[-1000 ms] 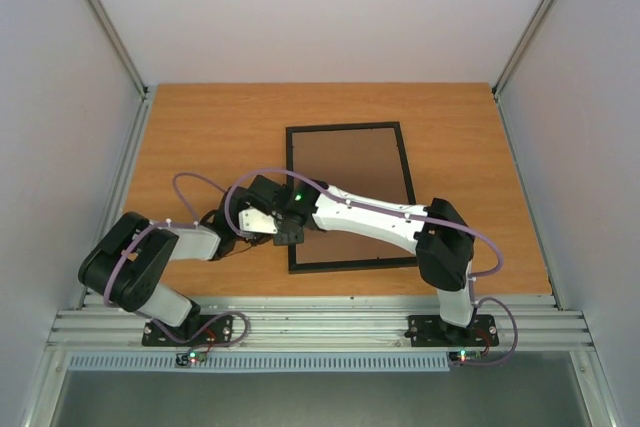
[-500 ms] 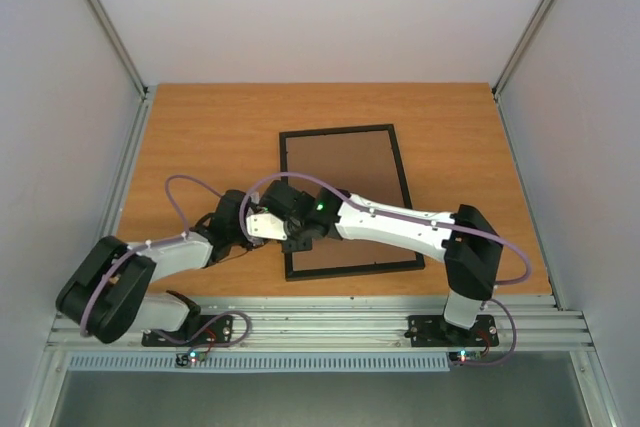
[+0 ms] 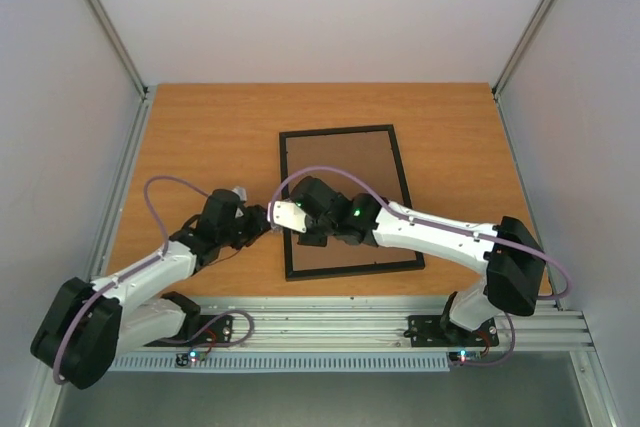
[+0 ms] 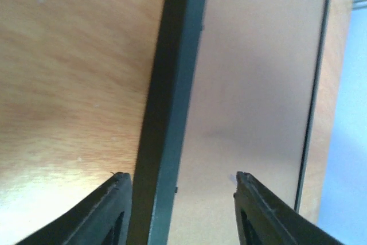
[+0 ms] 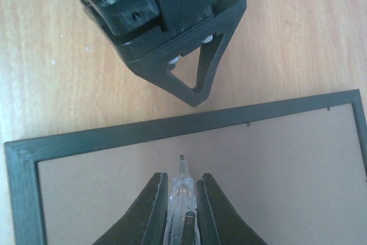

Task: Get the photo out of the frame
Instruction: Release the photo frame item from the photo frame, then adjust the screwdriver.

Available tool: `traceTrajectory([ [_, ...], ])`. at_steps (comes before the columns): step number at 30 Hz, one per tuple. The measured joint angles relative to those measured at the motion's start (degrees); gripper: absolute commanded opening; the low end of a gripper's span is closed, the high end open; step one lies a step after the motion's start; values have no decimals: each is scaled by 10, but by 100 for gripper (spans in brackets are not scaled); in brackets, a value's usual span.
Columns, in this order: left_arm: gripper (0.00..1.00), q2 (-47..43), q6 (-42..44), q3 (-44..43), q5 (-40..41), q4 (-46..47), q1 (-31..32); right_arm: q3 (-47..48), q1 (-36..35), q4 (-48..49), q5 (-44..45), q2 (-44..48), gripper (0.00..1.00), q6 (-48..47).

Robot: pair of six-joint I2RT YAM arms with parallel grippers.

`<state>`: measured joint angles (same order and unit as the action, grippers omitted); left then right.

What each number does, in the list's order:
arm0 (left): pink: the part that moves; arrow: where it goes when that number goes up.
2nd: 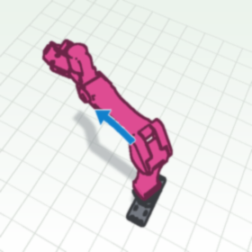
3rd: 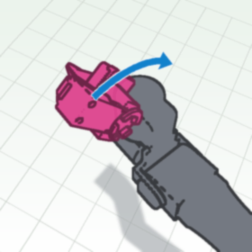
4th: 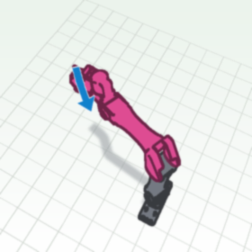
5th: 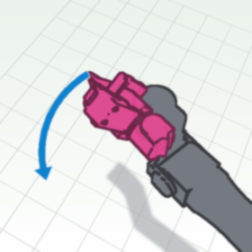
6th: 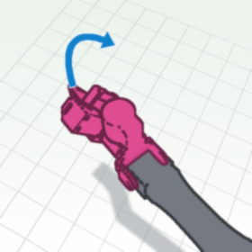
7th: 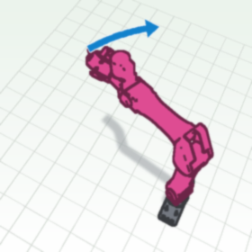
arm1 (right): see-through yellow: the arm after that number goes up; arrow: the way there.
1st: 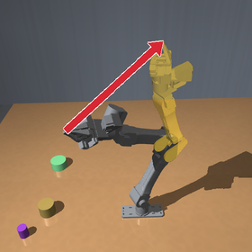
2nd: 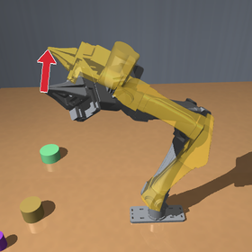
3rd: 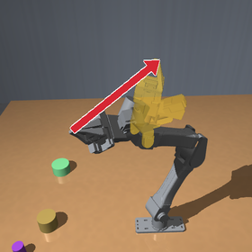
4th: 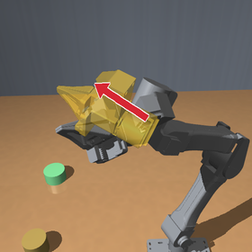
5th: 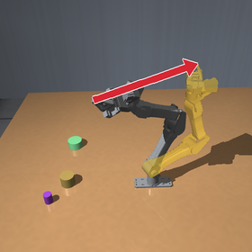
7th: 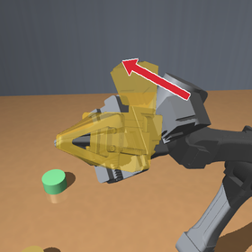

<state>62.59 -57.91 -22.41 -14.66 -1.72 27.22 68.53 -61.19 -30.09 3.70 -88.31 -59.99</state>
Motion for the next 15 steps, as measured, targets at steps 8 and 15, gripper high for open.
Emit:
traceTrajectory([
  [8, 66, -63, -90, 1, -16, 58, 0, -99, 0, 171, 42, 16, 1, 59],
  [15, 65, -59, -166, 5, -22, 122, 0, -165, 0, 309, 52, 44, 1, 104],
])
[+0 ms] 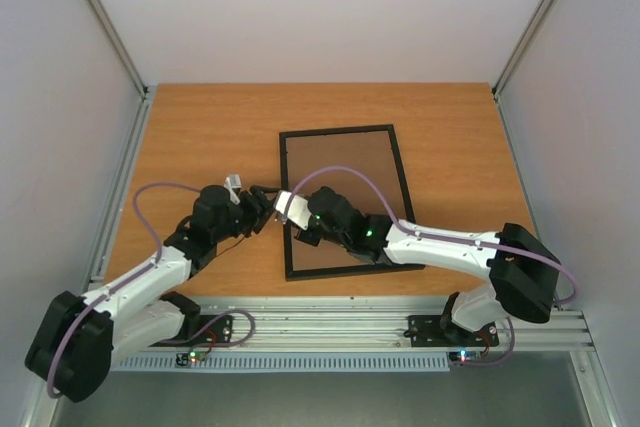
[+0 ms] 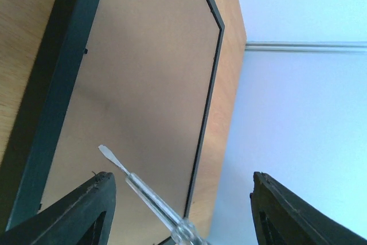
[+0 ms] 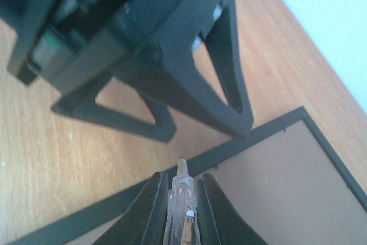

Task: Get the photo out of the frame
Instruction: Adjust the screwdriver.

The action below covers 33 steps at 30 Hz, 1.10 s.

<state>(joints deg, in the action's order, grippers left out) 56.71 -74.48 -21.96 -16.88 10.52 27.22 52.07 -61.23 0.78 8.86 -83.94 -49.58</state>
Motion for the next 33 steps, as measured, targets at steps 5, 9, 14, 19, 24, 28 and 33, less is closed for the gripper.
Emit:
traceTrajectory([
  [5, 57, 48, -49, 2, -12, 55, 1, -39, -6, 91, 1, 13, 1, 24],
  [9, 45, 79, -81, 9, -17, 100, 1, -63, -9, 134, 12, 14, 1, 31],
  [14, 46, 99, -111, 17, -18, 138, 1, -95, -9, 185, 23, 17, 1, 40],
  [19, 50, 123, -139, 22, -20, 182, 7, -112, -10, 228, 35, 18, 1, 49],
  [24, 48, 127, -154, 25, -19, 205, 12, -112, -14, 267, 34, 18, 1, 52],
  [28, 30, 127, -162, 26, -17, 216, 12, -112, -14, 273, 29, 16, 1, 56],
  [33, 3, 116, -177, 35, -1, 226, 12, -129, -14, 273, 21, 14, 5, 61],
])
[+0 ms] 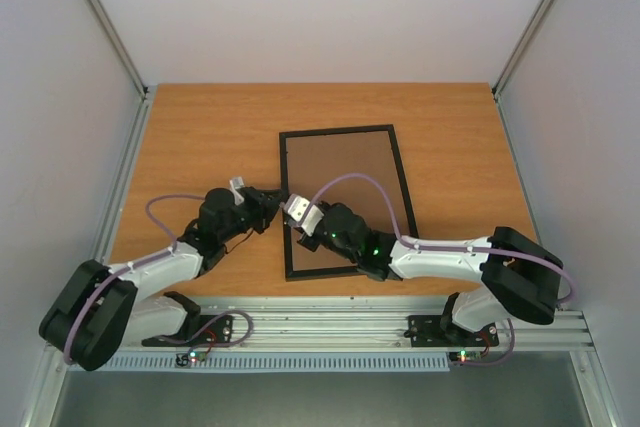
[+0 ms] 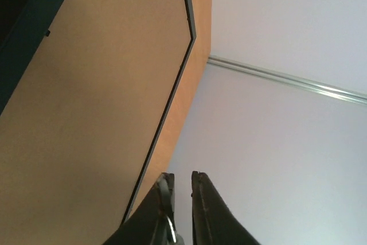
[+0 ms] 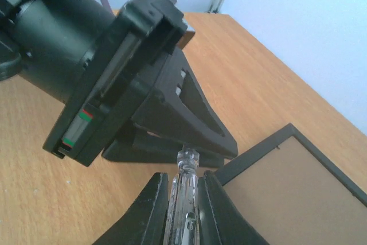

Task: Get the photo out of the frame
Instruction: Adjust the screwdriver.

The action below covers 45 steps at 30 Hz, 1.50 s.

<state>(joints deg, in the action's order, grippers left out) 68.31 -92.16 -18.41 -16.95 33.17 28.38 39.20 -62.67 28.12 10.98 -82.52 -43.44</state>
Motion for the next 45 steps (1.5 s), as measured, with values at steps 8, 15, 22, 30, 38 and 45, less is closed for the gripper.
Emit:
traceTrajectory([
  [8, 0, -65, 4, -5, 27, -63, 3, 21, -2, -71, -5, 13, 28, 12],
  [15, 0, -161, 149, -43, 77, -197, 19, 94, 7, -261, -34, 30, 42, 24],
  [22, 0, -190, 217, -74, 125, -244, 45, 178, 16, -403, -62, 25, 43, 34],
  [30, 0, -179, 257, -77, 155, -269, 65, 257, 18, -482, -74, -16, 41, 62],
  [38, 1, -174, 264, -77, 164, -272, 67, 286, 28, -496, -75, -40, 39, 84],
  [45, 0, -173, 264, -66, 173, -271, 67, 303, 30, -512, -95, -61, 38, 94],
])
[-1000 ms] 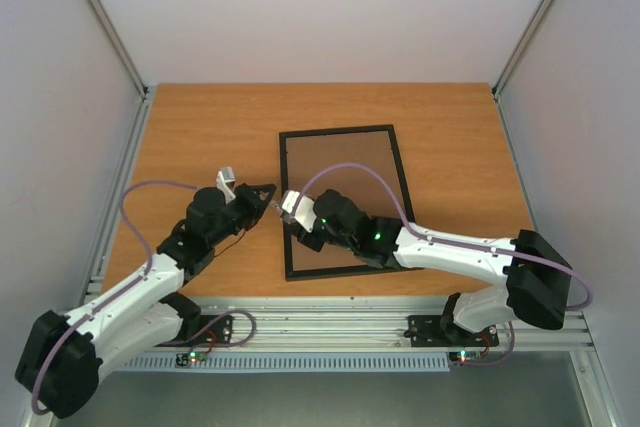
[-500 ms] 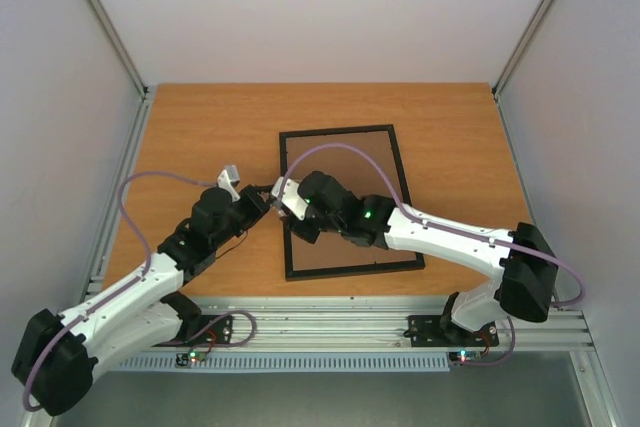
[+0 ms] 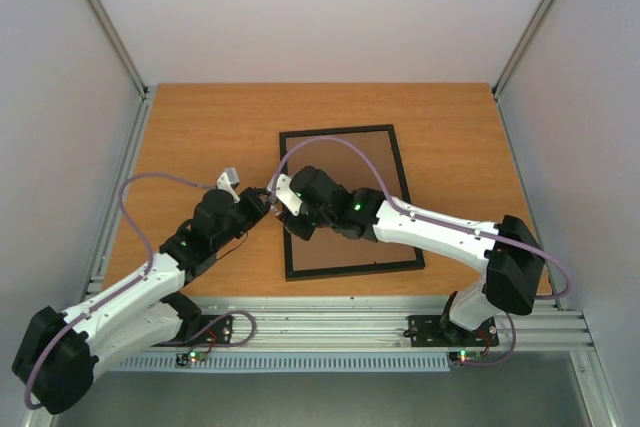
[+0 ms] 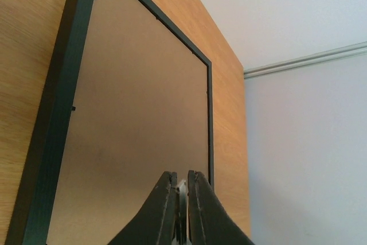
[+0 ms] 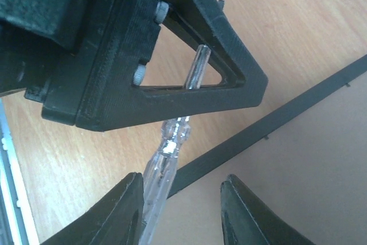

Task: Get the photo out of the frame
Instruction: Adjust the screwdriver.

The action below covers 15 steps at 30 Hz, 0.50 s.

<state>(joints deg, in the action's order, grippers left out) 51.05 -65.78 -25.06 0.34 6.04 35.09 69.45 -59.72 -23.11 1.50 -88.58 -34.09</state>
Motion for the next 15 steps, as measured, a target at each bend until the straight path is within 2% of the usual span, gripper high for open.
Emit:
traceTrajectory([
  [10, 0, 4, -11, 2, 2, 11, 0, 4, 0, -10, -41, -14, 38, 11],
  [15, 1, 6, -17, 2, 2, 14, 0, 7, 0, -12, -37, -30, 30, 15],
])
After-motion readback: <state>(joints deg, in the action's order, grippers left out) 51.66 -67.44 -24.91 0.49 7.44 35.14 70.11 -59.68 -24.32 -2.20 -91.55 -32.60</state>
